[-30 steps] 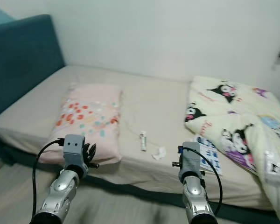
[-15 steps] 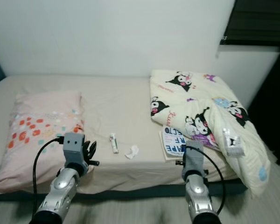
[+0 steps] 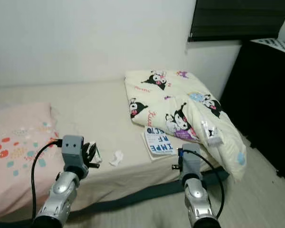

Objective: Clean up the room

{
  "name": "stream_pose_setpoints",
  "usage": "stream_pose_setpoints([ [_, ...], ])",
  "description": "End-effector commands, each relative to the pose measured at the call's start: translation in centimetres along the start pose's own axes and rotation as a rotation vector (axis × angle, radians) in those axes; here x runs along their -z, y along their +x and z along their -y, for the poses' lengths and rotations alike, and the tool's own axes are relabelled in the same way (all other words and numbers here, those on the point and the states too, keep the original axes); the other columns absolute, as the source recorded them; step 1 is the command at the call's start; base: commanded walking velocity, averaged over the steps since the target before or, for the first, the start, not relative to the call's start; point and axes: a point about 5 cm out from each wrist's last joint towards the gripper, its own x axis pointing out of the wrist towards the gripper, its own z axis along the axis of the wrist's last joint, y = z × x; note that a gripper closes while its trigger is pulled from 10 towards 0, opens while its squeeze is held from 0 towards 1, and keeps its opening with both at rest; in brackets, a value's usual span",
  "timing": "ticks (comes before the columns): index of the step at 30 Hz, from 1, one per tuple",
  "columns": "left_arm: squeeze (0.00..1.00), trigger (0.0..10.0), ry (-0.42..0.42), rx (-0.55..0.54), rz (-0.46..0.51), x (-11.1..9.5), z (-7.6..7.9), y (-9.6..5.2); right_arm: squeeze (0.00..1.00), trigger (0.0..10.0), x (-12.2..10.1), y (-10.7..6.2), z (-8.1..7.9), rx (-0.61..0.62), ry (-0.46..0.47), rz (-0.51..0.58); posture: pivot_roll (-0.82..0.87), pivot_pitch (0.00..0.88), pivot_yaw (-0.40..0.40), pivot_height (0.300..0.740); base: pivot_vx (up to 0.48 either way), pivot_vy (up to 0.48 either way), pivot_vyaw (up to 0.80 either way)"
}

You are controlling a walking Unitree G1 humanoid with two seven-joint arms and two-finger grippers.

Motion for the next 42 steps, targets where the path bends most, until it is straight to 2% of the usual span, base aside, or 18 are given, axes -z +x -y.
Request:
stream_pose_setpoints([
  [1, 0.0, 10.0, -0.002, -0.001, -0.003, 0.13, 0.0, 0.02, 0.0, 10.0, -0.72, 0.28, -0.69, -0.039, -0.034, 0.029, 0.07, 0.0, -0.032, 0.731, 0.424, 0.0, 0.0],
  [3, 0.0, 10.0, -0.003, -0.002, -0.001, 0.12, 0.0, 0.02, 0.0, 10.0, -0.72, 0.28, -0.95, -0.053, -0.057, 0.03, 0.07, 0.0, -0.032, 0.731, 0.426, 0.0, 0.4],
  [6, 0.0, 10.0, -0.004, -0.002, 0.001, 0.08, -0.02, 0.04, 0.0, 10.0, -0.76, 0.25, -1.02, -0.05, -0.044, 0.04, 0.07, 0.0, -0.033, 0.731, 0.424, 0.0, 0.76],
  [21, 0.0, 10.0, 0.001, 0.003, 0.008, -0.01, -0.28, 0.09, 0.0, 10.0, -0.64, 0.17, -0.78, -0.049, -0.037, 0.035, 0.07, 0.0, -0.031, 0.731, 0.405, 0.0, 0.0],
  [26, 0.0, 10.0, 0.014, 0.045, 0.008, 0.04, -0.02, 0.0, 0.0, 10.0, -0.71, 0.17, -0.94, -0.051, -0.032, 0.036, 0.07, 0.0, -0.03, 0.731, 0.0, 0.0, 0.0],
  [42, 0.0, 10.0, 0.024, 0.067, -0.004, 0.34, -0.22, -0.39, 0.0, 10.0, -0.45, -0.03, -0.98, -0.048, -0.021, 0.031, 0.08, 0.0, -0.032, 0.731, 0.0, 0.0, 0.0],
])
